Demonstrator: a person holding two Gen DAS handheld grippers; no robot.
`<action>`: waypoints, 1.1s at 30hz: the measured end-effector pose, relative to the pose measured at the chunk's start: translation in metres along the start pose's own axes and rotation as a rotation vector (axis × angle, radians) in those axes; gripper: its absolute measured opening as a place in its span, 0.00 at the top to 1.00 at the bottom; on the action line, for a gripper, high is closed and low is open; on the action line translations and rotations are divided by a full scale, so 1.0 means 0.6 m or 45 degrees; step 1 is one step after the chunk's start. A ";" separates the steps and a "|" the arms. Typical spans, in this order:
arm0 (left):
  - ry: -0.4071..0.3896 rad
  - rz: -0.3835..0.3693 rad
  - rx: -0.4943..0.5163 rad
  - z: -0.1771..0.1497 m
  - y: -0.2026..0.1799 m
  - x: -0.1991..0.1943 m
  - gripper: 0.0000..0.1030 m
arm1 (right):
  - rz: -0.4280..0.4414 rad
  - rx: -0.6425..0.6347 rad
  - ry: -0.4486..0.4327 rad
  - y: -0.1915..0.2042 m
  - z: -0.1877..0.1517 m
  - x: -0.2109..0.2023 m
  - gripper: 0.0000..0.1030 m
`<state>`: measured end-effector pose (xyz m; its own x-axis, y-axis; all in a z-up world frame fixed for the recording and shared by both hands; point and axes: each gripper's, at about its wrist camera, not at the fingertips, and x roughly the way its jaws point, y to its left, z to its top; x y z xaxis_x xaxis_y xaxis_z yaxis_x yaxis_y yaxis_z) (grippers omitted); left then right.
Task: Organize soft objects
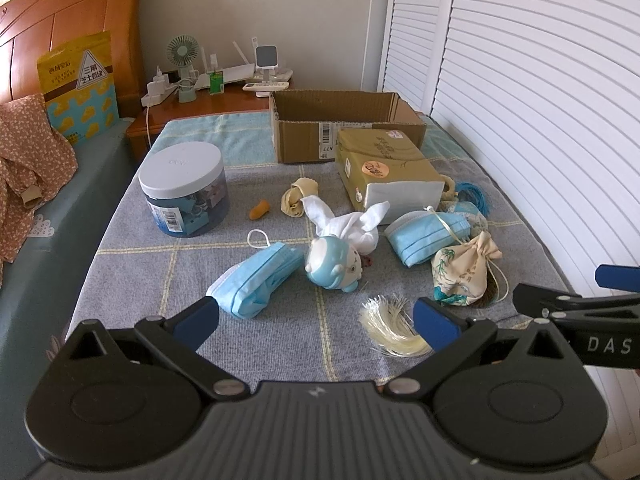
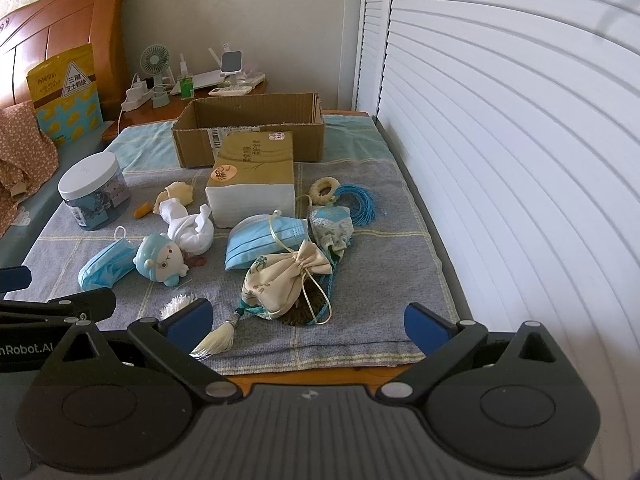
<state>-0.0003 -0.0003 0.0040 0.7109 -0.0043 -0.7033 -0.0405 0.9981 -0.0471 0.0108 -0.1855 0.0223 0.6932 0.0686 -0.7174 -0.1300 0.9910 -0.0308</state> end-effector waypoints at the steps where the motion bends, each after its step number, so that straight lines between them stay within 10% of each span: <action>1: 0.001 -0.001 -0.001 0.000 0.000 0.000 0.01 | 0.000 -0.001 -0.001 0.000 0.000 0.000 0.00; 33: 0.000 0.003 -0.004 0.001 0.002 -0.004 0.01 | -0.007 -0.004 -0.001 0.001 0.001 -0.001 0.00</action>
<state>-0.0015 0.0010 0.0059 0.7107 -0.0023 -0.7035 -0.0440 0.9979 -0.0478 0.0107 -0.1851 0.0228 0.6946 0.0631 -0.7166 -0.1280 0.9911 -0.0369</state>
